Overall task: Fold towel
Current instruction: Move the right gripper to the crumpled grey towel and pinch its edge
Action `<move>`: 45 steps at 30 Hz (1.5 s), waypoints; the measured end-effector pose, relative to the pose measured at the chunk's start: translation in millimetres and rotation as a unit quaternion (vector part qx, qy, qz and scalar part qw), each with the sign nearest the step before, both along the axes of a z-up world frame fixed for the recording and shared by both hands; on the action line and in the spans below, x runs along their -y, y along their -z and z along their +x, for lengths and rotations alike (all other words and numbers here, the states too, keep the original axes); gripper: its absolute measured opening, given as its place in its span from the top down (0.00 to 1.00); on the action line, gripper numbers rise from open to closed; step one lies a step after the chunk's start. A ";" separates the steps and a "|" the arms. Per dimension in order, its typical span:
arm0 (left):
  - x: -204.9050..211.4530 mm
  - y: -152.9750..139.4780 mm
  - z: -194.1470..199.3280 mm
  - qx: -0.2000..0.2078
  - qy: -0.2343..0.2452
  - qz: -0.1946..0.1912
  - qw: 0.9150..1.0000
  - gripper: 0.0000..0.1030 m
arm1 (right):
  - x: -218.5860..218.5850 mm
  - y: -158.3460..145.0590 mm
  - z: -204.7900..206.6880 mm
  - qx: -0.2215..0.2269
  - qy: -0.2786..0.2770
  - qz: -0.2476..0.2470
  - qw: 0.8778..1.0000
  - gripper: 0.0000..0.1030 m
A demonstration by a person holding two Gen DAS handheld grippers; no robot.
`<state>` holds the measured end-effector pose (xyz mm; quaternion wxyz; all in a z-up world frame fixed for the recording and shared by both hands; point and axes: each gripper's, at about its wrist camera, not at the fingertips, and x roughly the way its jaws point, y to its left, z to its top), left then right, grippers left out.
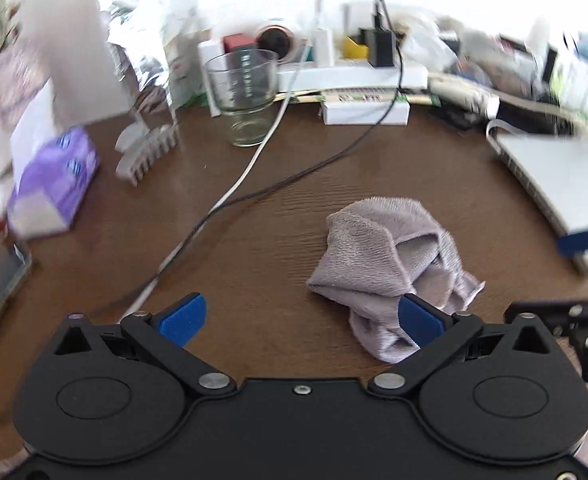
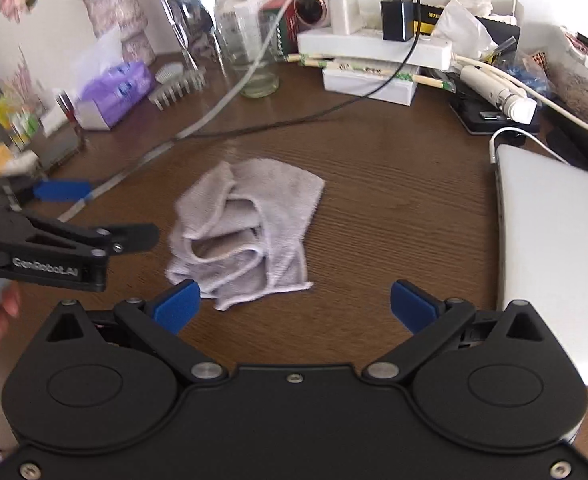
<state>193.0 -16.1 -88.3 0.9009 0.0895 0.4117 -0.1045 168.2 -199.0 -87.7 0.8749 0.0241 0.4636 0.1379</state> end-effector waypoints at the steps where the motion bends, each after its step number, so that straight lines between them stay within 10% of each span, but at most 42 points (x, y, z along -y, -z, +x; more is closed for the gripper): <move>1: 1.1 1.7 3.9 0.000 0.005 0.004 1.000 0.02 | -1.3 2.9 1.8 -0.003 -0.003 0.000 1.000 0.01; 5: -0.6 3.5 13.1 0.000 0.004 0.010 1.000 0.02 | -6.3 14.7 9.2 -0.016 -0.017 -0.002 1.000 0.04; 9: -6.6 1.6 17.7 0.000 -0.012 0.008 1.000 0.02 | 7.8 25.4 33.7 -0.037 -0.035 0.003 0.999 0.40; 16: -13.4 -0.8 23.9 -0.004 -0.025 0.008 1.000 0.02 | -5.9 35.4 41.2 -0.039 -0.058 0.004 0.998 0.56; 18: -13.0 -0.5 23.7 -0.005 -0.023 0.007 1.000 0.02 | -7.8 34.8 40.7 -0.034 -0.062 -0.002 0.997 0.83; 45: -10.2 9.7 -4.9 -0.016 -0.017 -0.004 1.000 0.01 | -9.2 6.0 10.5 -0.043 -0.065 -0.002 0.997 0.93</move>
